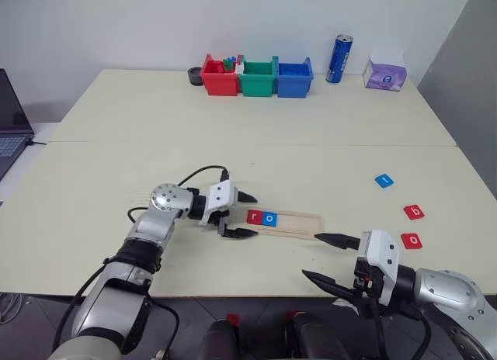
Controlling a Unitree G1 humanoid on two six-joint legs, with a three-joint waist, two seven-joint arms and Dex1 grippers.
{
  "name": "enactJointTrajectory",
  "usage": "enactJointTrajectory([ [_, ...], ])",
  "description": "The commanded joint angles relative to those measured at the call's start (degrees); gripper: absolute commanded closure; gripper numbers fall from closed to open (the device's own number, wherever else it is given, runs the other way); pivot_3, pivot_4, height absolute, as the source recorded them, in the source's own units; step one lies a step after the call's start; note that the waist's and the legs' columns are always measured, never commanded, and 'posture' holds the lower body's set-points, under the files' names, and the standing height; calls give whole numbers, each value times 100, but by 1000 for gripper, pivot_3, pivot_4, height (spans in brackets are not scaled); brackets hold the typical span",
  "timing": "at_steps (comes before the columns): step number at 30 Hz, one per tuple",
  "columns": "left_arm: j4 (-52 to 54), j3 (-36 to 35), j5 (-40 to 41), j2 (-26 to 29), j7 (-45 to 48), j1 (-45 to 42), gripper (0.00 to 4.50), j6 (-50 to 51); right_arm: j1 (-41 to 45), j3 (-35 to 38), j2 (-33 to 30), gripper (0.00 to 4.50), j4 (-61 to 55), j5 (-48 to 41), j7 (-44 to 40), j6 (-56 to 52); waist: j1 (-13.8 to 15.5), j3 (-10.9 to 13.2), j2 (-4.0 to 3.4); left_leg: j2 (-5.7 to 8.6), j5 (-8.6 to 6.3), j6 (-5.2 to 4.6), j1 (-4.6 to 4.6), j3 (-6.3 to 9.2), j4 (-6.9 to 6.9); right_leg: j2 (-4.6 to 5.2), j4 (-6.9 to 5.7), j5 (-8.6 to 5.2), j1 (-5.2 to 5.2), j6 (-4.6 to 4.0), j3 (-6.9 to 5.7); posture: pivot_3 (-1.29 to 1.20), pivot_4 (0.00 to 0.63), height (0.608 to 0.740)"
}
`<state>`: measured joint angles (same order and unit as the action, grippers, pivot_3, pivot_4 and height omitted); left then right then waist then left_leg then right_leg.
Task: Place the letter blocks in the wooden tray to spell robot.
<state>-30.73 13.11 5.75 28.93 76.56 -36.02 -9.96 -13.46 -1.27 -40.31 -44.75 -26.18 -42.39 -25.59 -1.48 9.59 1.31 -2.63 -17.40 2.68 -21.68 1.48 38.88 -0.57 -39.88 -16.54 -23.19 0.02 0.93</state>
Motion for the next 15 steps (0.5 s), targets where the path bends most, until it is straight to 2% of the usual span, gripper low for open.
enactJointTrajectory([
  [1,576,-170,252,95,46,75,51,226,82,135,-40,643,-120,-101,3,-24,-1,0,0,0,0,0,0,0,0,0,0,0,0,0,1,0,150,740],
  [4,960,-213,370,184,53,205,51,486,203,174,-66,643,-74,39,150,-122,-1,0,0,-1,0,0,0,0,0,0,-1,0,0,0,2,0,150,740],
  [15,2530,-600,1033,515,-277,685,51,1864,633,729,-41,643,68,-397,113,-300,-4,0,0,-3,0,0,1,0,1,1,-2,0,0,0,2,0,150,740],
])
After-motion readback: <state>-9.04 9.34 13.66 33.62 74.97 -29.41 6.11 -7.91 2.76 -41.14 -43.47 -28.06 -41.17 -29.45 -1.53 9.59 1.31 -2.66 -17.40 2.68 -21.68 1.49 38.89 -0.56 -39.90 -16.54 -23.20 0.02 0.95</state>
